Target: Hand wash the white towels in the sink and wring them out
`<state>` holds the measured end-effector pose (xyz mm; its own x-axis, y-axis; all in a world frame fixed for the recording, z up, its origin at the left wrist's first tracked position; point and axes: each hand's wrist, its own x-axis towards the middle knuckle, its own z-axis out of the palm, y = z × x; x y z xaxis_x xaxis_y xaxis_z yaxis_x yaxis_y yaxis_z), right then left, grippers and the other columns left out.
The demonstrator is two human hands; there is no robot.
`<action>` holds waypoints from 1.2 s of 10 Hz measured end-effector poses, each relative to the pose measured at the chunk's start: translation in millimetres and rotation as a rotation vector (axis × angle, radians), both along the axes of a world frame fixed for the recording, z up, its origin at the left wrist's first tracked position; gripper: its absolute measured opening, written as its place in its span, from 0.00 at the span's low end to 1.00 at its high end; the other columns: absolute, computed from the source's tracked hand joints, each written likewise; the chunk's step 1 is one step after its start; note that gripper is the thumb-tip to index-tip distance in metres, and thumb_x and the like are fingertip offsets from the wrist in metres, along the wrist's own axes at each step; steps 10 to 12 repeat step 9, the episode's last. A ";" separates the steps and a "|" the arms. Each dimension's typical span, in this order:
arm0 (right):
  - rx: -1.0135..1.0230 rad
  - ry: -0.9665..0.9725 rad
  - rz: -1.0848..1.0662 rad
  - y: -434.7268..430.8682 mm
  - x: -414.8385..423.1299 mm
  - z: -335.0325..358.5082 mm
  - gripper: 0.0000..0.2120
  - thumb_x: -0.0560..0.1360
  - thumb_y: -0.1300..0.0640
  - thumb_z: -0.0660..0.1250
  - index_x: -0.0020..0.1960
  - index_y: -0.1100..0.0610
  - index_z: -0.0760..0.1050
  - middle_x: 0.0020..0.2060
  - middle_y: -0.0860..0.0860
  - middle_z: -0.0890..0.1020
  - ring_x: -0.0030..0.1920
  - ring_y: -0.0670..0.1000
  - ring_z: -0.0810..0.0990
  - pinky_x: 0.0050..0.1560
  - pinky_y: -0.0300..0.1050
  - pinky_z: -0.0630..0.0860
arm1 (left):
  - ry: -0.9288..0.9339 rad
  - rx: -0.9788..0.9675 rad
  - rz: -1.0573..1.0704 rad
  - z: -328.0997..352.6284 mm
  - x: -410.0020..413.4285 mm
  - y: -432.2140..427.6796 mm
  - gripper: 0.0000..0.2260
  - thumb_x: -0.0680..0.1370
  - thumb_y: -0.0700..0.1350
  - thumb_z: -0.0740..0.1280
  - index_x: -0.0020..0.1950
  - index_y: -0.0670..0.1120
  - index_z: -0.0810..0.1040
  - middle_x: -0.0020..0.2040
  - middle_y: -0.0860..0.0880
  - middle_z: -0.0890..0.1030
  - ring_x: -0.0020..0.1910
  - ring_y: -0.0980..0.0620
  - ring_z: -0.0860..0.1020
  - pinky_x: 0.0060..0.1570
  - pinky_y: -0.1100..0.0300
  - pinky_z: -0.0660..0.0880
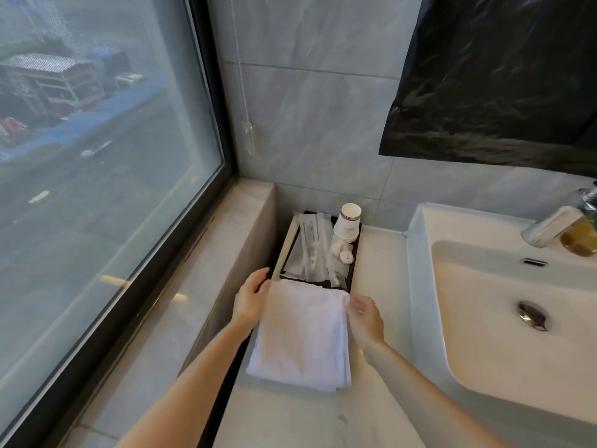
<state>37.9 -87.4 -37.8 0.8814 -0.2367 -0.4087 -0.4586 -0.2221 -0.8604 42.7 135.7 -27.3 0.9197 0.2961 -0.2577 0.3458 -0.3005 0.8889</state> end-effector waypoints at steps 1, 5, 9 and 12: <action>-0.040 0.067 0.063 2.9 -10.5 -21.2 0.13 0.73 0.51 0.64 0.55 0.54 0.70 0.47 0.49 0.74 0.46 0.49 0.72 0.42 0.41 0.69 | 0.151 0.023 0.052 -21.6 -13.6 2.5 0.25 0.81 0.50 0.65 0.76 0.46 0.64 0.72 0.46 0.70 0.69 0.46 0.70 0.64 0.53 0.70; -0.115 0.000 0.014 12.4 -29.9 -19.5 0.05 0.79 0.57 0.63 0.51 0.59 0.70 0.38 0.49 0.76 0.38 0.47 0.74 0.36 0.37 0.67 | 0.052 0.089 0.091 -27.2 -21.6 -3.8 0.08 0.80 0.51 0.66 0.54 0.48 0.78 0.47 0.52 0.81 0.48 0.52 0.79 0.44 0.60 0.75; -0.614 -0.201 0.763 -17.6 -57.6 -17.6 0.21 0.79 0.57 0.60 0.72 0.47 0.68 0.74 0.43 0.59 0.69 0.46 0.67 0.59 0.34 0.67 | -0.491 0.941 -0.392 -71.8 -85.2 -24.8 0.14 0.72 0.47 0.65 0.58 0.55 0.76 0.60 0.49 0.77 0.56 0.47 0.75 0.54 0.52 0.73; -0.614 -0.201 0.763 -17.6 -57.6 -17.6 0.21 0.79 0.57 0.60 0.72 0.47 0.68 0.74 0.43 0.59 0.69 0.46 0.67 0.59 0.34 0.67 | -0.491 0.941 -0.392 -71.8 -85.2 -24.8 0.14 0.72 0.47 0.65 0.58 0.55 0.76 0.60 0.49 0.77 0.56 0.47 0.75 0.54 0.52 0.73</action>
